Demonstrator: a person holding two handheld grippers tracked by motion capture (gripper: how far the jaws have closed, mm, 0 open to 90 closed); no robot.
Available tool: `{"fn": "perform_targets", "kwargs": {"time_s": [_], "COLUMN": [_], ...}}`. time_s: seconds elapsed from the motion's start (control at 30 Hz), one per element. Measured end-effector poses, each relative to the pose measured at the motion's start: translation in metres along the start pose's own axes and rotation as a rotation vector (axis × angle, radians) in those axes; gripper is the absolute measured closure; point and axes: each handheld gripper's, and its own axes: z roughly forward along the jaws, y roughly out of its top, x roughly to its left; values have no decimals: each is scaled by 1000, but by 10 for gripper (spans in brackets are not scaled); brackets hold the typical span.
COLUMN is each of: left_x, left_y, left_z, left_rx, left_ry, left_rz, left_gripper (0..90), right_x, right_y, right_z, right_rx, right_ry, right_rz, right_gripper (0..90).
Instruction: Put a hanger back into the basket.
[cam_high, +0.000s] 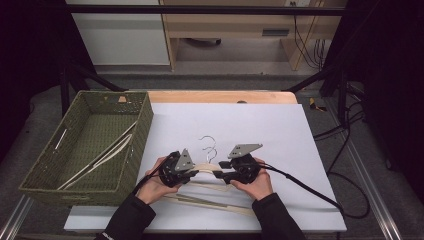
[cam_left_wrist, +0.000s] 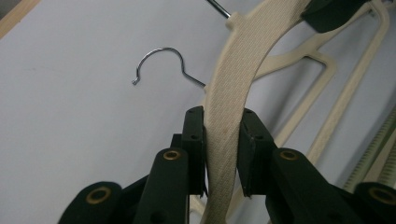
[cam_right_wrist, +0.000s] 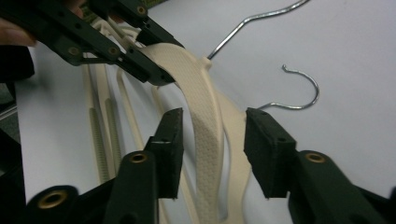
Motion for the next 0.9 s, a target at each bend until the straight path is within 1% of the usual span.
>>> {"fn": "perform_targets", "kwargs": {"time_s": [0.07,0.1,0.13,0.17,0.2,0.23,0.27,0.3,0.33,0.37,0.4,0.43,0.47,0.5,0.57,0.63,0.67,0.7,0.73,0.77,0.8,0.87,0.9], "left_x": [-1,-1,-1,-1,-2,-2,-3,-2,-2,-2,-2,-1,0,0,2,4,4,4,5,5,4,4,3], "left_y": [0,0,0,0,0,-1,-1,-1,-1,-1,-1,-1,-1,-2,-4,-6,-7,-9,-10,-12,-12,-13,-13], "left_z": [-1,-1,0,-1,0,0,0,-2,-4,-11,-11,-15,-20,-23,-32,-40,-44,-48,-51,-55,-57,-58,-59], "left_rx": [-1,-2,-3,8,9,9,7,1,-17,-58,-58,-77,-91,-113,-153,-189,-202,-210,-218,-227,-232,-233,-243], "left_ry": [3,4,2,-2,-4,-8,-10,-19,-27,-21,-21,-24,-24,-18,-23,-25,-25,-24,-26,-26,-19,-20,-20], "left_rz": [-1,-3,-7,-1,-2,1,4,0,-14,-30,-30,-40,-56,-73,-123,-156,-163,-174,-186,-210,-216,-222,-220], "left_gripper": [746,746,746,745,745,741,741,696,696,606,568,568,515,442,263,184,184,166,151,135,126,127,136], "right_x": [-1,-1,-1,-1,-1,-2,-2,-2,-2,-1,-1,-1,-1,0,2,3,3,5,5,5,6,7,9], "right_y": [-1,-1,-1,-1,-1,-2,-2,-2,-2,-2,-2,-2,-1,-1,0,1,1,2,2,2,3,3,3], "right_z": [2,3,3,5,5,5,5,4,4,3,2,2,1,-1,-6,-9,-9,-12,-14,-16,-17,-19,-22], "right_rx": [15,28,28,43,43,62,62,70,70,78,81,81,78,76,58,53,53,45,44,40,36,32,26], "right_ry": [12,37,37,53,53,74,74,87,87,101,109,109,118,124,146,150,150,162,168,172,183,187,202], "right_rz": [3,0,0,11,11,22,22,17,17,24,13,13,8,9,-1,-9,-9,-3,-7,-14,-10,-8,-7], "right_gripper": [676,734,734,764,764,772,772,778,778,783,786,786,788,792,800,806,806,812,816,820,823,826,835]}}
